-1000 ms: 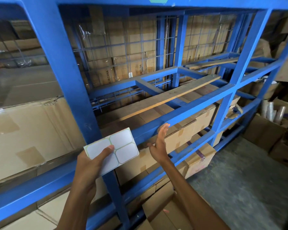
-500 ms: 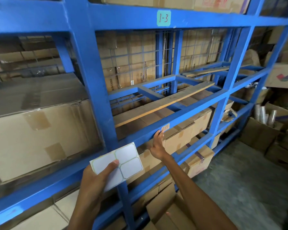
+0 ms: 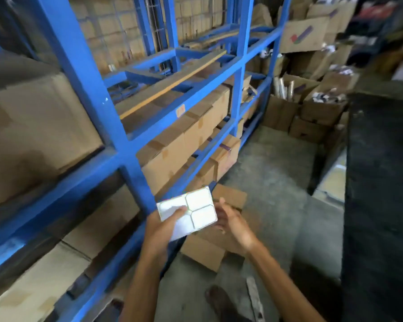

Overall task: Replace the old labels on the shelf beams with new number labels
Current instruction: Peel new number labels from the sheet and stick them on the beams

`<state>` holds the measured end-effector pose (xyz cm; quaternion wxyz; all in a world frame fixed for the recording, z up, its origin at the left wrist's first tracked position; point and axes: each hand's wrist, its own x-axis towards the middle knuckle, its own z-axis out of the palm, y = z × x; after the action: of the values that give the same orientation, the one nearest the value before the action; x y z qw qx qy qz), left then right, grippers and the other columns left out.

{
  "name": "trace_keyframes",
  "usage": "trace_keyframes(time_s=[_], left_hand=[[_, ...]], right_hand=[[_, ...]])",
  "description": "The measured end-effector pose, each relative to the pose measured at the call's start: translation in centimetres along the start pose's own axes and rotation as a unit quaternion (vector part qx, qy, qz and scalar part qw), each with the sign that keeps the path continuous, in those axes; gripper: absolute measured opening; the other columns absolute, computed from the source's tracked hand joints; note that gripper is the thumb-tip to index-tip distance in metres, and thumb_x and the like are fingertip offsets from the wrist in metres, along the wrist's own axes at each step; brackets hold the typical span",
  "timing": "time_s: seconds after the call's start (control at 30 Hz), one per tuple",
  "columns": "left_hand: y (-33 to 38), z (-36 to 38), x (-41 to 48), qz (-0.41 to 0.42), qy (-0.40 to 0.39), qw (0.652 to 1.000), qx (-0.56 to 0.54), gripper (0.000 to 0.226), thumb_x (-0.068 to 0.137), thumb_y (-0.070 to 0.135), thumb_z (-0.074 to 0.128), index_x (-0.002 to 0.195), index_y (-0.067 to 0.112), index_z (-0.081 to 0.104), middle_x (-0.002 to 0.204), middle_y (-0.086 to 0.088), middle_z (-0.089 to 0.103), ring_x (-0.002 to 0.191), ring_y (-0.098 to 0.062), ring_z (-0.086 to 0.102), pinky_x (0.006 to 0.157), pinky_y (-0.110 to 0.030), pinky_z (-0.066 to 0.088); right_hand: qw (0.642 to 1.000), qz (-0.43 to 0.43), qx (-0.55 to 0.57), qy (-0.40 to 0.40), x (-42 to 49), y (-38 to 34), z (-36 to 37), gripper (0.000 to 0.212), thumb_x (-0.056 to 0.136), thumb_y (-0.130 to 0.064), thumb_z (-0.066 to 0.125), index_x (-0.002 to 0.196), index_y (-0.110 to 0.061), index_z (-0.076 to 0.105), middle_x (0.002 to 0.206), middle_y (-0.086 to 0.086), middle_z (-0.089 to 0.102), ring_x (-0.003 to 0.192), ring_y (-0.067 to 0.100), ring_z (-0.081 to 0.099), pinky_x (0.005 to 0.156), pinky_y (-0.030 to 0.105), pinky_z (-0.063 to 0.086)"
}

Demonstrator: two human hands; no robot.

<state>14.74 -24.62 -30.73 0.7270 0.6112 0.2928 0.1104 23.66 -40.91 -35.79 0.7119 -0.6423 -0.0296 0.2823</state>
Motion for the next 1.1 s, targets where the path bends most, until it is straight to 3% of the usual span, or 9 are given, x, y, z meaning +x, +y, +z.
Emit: trace_keyframes(time_s=[0.1, 0.17, 0.27, 0.37, 0.53, 0.67, 0.73, 0.93, 1.1], left_hand=[[-4.8, 2.5, -2.7, -0.045, -0.058, 0.996, 0.057, 0.03, 0.088, 0.01, 0.076, 0.117, 0.002, 0.071, 0.117, -0.017, 0.074, 0.109, -0.032, 0.071, 0.095, -0.041, 0.057], [-7.7, 4.2, -4.5, -0.071, -0.072, 0.992, 0.079, 0.035, 0.084, 0.014, 0.08, 0.116, 0.006, 0.071, 0.115, -0.01, 0.074, 0.104, -0.026, 0.069, 0.079, -0.03, 0.055], [-12.5, 6.8, -7.6, -0.109, -0.124, 0.975, 0.148, 0.036, 0.077, 0.022, 0.085, 0.11, 0.017, 0.07, 0.11, 0.001, 0.072, 0.098, -0.016, 0.065, 0.073, -0.026, 0.047], [-16.7, 9.1, -10.5, -0.122, -0.205, 0.945, 0.223, 0.02, 0.084, 0.015, 0.08, 0.101, 0.017, 0.071, 0.101, -0.004, 0.074, 0.088, -0.019, 0.066, 0.064, -0.023, 0.048], [-23.9, 13.9, -17.9, -0.105, -0.39, 0.84, 0.361, 0.01, 0.09, 0.012, 0.074, 0.091, 0.02, 0.068, 0.081, 0.008, 0.069, 0.066, -0.001, 0.064, 0.047, -0.004, 0.045], [-30.4, 16.1, -22.2, -0.056, -0.491, 0.736, 0.462, 0.022, 0.071, 0.046, 0.081, 0.087, 0.034, 0.072, 0.091, 0.006, 0.078, 0.087, -0.017, 0.076, 0.084, -0.041, 0.062], [-32.6, 17.1, -25.2, -0.036, -0.535, 0.693, 0.482, 0.019, 0.076, 0.031, 0.082, 0.09, 0.026, 0.071, 0.092, 0.001, 0.078, 0.092, -0.028, 0.074, 0.087, -0.046, 0.06], [-36.1, 20.2, -33.6, 0.038, -0.617, 0.627, 0.474, 0.033, 0.081, 0.009, 0.079, 0.11, 0.011, 0.063, 0.098, -0.001, 0.071, 0.088, -0.019, 0.066, 0.081, -0.03, 0.052], [-39.4, 21.9, -36.2, 0.149, -0.652, 0.566, 0.482, 0.029, 0.082, 0.012, 0.078, 0.101, 0.02, 0.058, 0.097, 0.002, 0.067, 0.087, -0.019, 0.066, 0.077, -0.039, 0.059]], right_hand=[[0.996, 0.004, 0.02, 0.091, -5.8, 5.3, -3.5, 0.044, 0.105, -0.047, 0.045, 0.114, -0.017, 0.075, 0.109, 0.004, 0.08, 0.101, 0.018, 0.074, 0.08, 0.028, 0.059], [0.992, -0.025, 0.031, 0.121, -9.7, 8.1, -5.6, 0.032, 0.102, -0.032, 0.059, 0.119, -0.009, 0.073, 0.113, 0.008, 0.078, 0.103, 0.017, 0.071, 0.088, 0.03, 0.059], [0.977, -0.035, 0.037, 0.207, -15.8, 11.9, -8.0, 0.025, 0.09, -0.003, 0.074, 0.114, 0.003, 0.071, 0.104, 0.008, 0.078, 0.091, 0.013, 0.072, 0.079, 0.022, 0.058], [0.95, -0.007, 0.028, 0.312, -21.0, 16.6, -10.1, 0.015, 0.085, -0.001, 0.08, 0.097, -0.006, 0.073, 0.087, 0.002, 0.078, 0.077, 0.011, 0.073, 0.073, 0.029, 0.058], [0.853, 0.061, 0.079, 0.513, -31.4, 24.3, -12.7, 0.013, 0.084, -0.008, 0.081, 0.085, -0.017, 0.073, 0.083, 0.002, 0.078, 0.079, 0.018, 0.075, 0.078, 0.04, 0.06], [0.751, 0.097, 0.131, 0.639, -38.8, 29.7, -11.8, 0.011, 0.083, -0.017, 0.082, 0.089, -0.014, 0.074, 0.081, 0.005, 0.08, 0.072, 0.016, 0.074, 0.067, 0.037, 0.06], [0.702, 0.123, 0.152, 0.685, -41.8, 31.8, -11.1, 0.011, 0.085, -0.02, 0.082, 0.091, -0.016, 0.073, 0.082, 0.003, 0.08, 0.073, 0.015, 0.075, 0.066, 0.037, 0.061], [0.547, 0.184, 0.16, 0.801, -47.0, 35.8, -10.3, 0.014, 0.08, -0.024, 0.085, 0.085, -0.017, 0.074, 0.077, -0.001, 0.077, 0.072, 0.014, 0.072, 0.072, 0.034, 0.057], [0.494, 0.235, 0.138, 0.826, -48.3, 37.9, -11.4, 0.022, 0.079, -0.031, 0.083, 0.092, -0.023, 0.068, 0.079, -0.009, 0.07, 0.072, 0.007, 0.066, 0.07, 0.028, 0.051]])
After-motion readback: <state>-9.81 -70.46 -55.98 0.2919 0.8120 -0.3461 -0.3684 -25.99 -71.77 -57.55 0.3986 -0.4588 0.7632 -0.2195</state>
